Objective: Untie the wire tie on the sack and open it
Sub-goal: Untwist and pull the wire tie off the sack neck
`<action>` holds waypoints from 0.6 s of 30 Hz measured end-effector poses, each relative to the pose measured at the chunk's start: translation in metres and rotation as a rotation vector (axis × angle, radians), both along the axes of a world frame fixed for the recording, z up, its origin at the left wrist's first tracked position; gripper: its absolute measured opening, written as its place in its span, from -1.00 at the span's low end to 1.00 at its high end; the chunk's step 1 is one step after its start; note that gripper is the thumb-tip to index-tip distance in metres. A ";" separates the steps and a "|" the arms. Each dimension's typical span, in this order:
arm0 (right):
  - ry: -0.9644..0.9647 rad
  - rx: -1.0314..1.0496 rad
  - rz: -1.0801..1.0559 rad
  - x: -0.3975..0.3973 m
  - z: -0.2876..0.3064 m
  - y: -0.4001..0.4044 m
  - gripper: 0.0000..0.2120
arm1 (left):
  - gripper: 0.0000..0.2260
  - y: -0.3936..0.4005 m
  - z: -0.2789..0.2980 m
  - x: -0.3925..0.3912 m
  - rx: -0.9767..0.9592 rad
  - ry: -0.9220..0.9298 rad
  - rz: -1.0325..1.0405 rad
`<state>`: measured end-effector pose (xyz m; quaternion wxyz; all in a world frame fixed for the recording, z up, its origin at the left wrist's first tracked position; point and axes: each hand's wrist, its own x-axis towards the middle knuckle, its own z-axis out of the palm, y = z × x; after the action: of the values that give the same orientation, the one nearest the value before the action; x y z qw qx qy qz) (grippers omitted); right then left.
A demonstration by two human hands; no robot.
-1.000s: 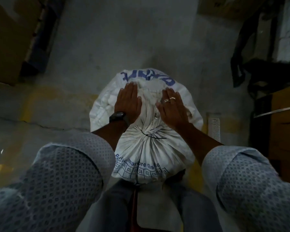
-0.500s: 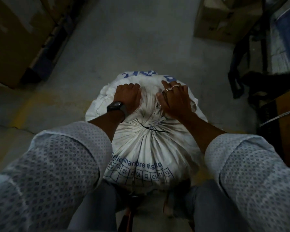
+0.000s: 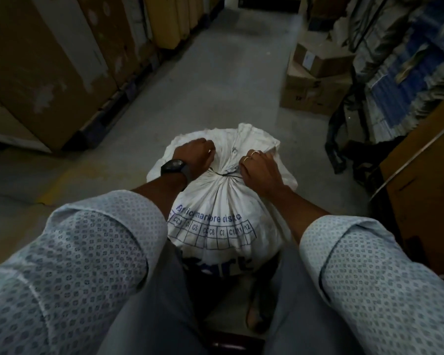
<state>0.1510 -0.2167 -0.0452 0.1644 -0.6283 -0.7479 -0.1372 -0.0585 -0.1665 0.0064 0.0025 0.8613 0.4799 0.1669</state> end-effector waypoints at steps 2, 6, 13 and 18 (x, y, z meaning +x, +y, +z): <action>0.012 -0.006 0.010 -0.009 -0.016 -0.012 -0.83 | -0.72 -0.014 -0.016 -0.005 -0.049 0.069 -0.009; 0.000 -0.020 0.016 -0.018 -0.047 -0.019 -0.88 | -0.75 -0.021 -0.057 -0.010 -0.136 0.125 -0.006; 0.115 0.121 0.058 -0.024 -0.079 0.008 -0.99 | -0.79 0.001 -0.108 0.015 -0.164 0.085 -0.012; 0.153 0.156 0.063 -0.021 -0.096 0.031 -0.93 | -0.81 0.015 -0.134 0.023 -0.126 -0.036 -0.015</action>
<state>0.1304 -0.1857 -0.1415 0.2737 -0.5984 -0.7396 -0.1412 -0.0358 -0.1520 -0.1273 0.0665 0.8599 0.4828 0.1519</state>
